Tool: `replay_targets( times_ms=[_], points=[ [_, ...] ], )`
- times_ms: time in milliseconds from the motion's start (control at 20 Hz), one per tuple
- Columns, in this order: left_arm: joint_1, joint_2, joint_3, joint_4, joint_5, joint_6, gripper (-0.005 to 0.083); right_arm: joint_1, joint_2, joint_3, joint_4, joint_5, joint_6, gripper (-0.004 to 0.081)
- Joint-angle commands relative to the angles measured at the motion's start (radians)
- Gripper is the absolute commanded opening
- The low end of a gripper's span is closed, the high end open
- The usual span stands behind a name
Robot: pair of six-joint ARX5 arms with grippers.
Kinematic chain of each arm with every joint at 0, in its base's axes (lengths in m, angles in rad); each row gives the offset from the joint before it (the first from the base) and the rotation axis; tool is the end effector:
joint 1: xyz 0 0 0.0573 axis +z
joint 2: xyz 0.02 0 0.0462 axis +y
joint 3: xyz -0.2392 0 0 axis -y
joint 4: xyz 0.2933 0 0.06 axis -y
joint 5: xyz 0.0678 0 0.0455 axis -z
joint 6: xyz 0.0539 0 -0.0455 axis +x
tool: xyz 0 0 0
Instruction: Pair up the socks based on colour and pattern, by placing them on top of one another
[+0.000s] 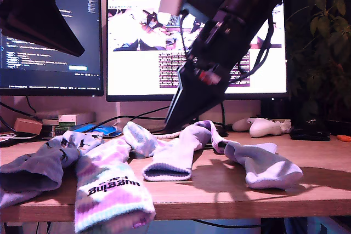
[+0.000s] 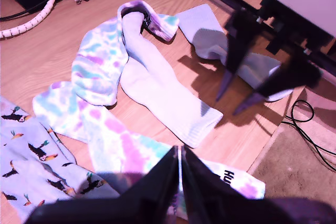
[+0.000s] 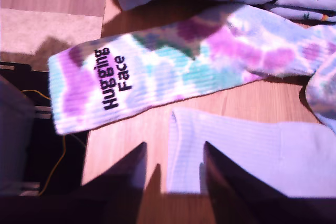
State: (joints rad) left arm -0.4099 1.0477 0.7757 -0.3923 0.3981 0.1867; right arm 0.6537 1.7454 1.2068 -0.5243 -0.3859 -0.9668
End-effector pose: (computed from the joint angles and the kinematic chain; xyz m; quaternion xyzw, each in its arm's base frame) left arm 0.2592 -0.1354 0.2173 0.0829 0.2900 -0.4004 0.8653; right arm 0.3063 0.2602 0.1373 -0.4077 0.2457 0.6126 0.6310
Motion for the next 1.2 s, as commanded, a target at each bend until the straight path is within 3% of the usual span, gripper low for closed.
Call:
replay_targets(
  times_ms=[0,500,950,1050,1150],
  points=[
    [0.002,-0.003,-0.013,0.007,0.006,0.004,-0.0020,0.026,0.045,-0.010,0.034,-0.003,-0.001,0.0341],
    [0.002,-0.003,-0.013,-0.004,0.012,0.004,-0.0020,0.018,0.146,-0.008,0.128,0.090,0.062,0.0340],
    [0.002,-0.003,-0.013,-0.004,0.013,0.004,-0.0020,-0.009,0.174,-0.008,0.161,0.109,0.080,0.0300],
    [0.002,-0.003,-0.013,-0.004,0.013,0.004,-0.0020,-0.009,0.175,-0.008,0.161,0.108,0.080,0.0259],
    [0.002,-0.003,-0.013,-0.004,0.013,0.004,-0.0020,-0.009,0.175,-0.008,0.159,0.108,0.080,0.0116]
  ],
)
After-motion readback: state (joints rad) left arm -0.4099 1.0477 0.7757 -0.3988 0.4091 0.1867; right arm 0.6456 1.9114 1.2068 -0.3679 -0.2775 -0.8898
